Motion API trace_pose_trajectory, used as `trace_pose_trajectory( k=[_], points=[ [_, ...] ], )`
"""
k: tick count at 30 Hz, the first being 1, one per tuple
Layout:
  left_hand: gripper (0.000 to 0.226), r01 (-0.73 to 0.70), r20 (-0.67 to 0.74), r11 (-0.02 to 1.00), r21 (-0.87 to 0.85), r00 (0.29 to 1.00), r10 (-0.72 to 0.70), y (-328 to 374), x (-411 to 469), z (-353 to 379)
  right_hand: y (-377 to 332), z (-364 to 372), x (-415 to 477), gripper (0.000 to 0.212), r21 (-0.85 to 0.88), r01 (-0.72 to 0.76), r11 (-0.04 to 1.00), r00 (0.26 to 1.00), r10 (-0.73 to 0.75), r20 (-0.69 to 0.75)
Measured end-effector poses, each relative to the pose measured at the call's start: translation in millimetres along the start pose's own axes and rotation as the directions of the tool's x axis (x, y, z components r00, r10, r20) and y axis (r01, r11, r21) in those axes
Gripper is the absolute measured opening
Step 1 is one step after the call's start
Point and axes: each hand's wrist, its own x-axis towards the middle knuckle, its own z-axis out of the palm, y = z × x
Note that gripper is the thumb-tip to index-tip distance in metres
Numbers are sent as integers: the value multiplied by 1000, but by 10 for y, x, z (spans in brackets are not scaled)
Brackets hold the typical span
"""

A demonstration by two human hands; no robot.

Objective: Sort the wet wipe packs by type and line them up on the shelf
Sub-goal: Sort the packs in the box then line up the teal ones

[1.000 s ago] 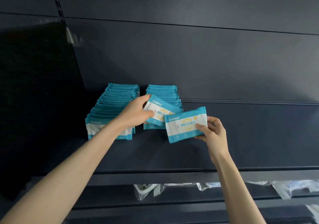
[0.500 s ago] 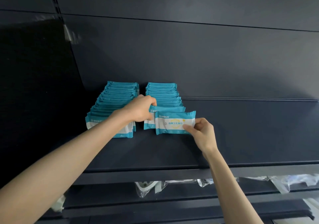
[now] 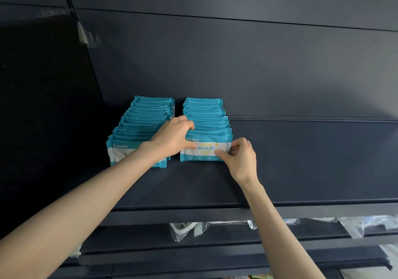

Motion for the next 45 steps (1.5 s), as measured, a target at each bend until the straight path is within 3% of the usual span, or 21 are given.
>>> trace_pose_trajectory(
  k=[7,13,22,29,37,45],
  points=[
    [56,-35,-70,992,123,997,44,14,36,74,24,30,18,58,-90,120,989,993,-119,25],
    [49,-46,-105,947,319,991,84,32,108,122,-1,59,69,54,-207,143,968,990,-141,26],
    [48,-33,-100,929,369,992,75,88,-25,127,-61,-6,-17,51,-289,135,948,990,-120,68],
    [44,-20,-161,978,209,986,55,161,-134,14,-218,-237,-58,54,-391,146,909,989,-128,72],
    [27,-222,-412,974,52,884,224,776,-289,60,-118,-979,-465,41,-386,144,911,973,-201,-112],
    [36,-440,-345,888,-133,861,374,1987,-782,880,861,-1883,-1481,33,-412,4,911,958,-122,-260]
  ],
)
